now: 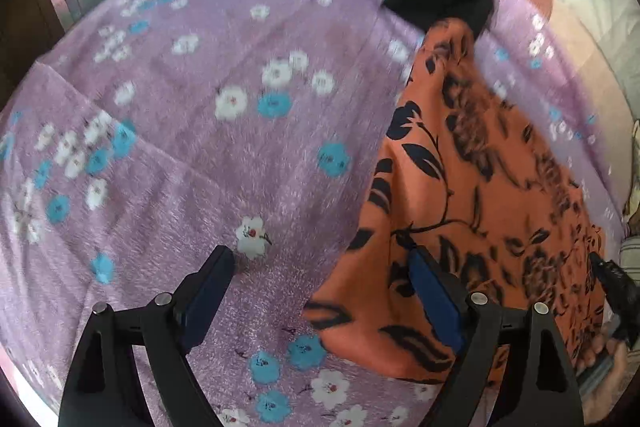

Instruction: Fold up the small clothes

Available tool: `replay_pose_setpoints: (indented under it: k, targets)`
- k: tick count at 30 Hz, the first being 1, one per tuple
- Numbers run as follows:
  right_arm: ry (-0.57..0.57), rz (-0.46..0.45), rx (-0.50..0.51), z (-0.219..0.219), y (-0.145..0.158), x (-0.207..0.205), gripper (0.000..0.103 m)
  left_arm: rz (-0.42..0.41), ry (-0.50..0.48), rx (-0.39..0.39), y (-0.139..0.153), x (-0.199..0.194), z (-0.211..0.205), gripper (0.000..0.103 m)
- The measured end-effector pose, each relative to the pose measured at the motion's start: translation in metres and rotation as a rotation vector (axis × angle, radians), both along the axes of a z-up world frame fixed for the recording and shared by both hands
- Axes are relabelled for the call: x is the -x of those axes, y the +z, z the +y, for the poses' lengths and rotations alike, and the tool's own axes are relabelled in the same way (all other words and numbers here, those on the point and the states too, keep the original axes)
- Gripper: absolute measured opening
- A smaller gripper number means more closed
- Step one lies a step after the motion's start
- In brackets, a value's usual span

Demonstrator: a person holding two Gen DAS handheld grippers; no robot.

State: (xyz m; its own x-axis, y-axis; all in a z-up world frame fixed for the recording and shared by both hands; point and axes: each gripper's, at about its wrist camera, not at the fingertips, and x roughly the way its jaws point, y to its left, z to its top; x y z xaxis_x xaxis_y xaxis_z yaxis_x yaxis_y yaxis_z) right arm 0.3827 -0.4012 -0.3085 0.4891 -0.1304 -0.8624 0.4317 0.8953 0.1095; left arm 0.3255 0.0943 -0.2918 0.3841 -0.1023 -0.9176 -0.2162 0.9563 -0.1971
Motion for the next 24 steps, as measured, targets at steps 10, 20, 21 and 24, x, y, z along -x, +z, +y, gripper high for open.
replay_pose_setpoints:
  k: [10,20,21,24]
  targets:
    - [0.356,-0.091,-0.203,0.155,0.054,-0.052,0.024,-0.041,0.101,0.066,0.015,0.004,0.04,0.089]
    - [0.462,-0.039,-0.364,0.296,0.009,-0.109,0.055,-0.029,0.046,0.015,0.012,-0.006,0.044,0.089]
    - [0.458,-0.029,-0.383,0.294,0.012,-0.108,0.057,-0.041,0.038,0.009,0.014,-0.009,0.041,0.089]
    - [0.42,-0.069,-0.376,0.264,0.033,-0.091,0.057,-0.12,-0.006,-0.014,0.028,-0.009,0.03,0.089]
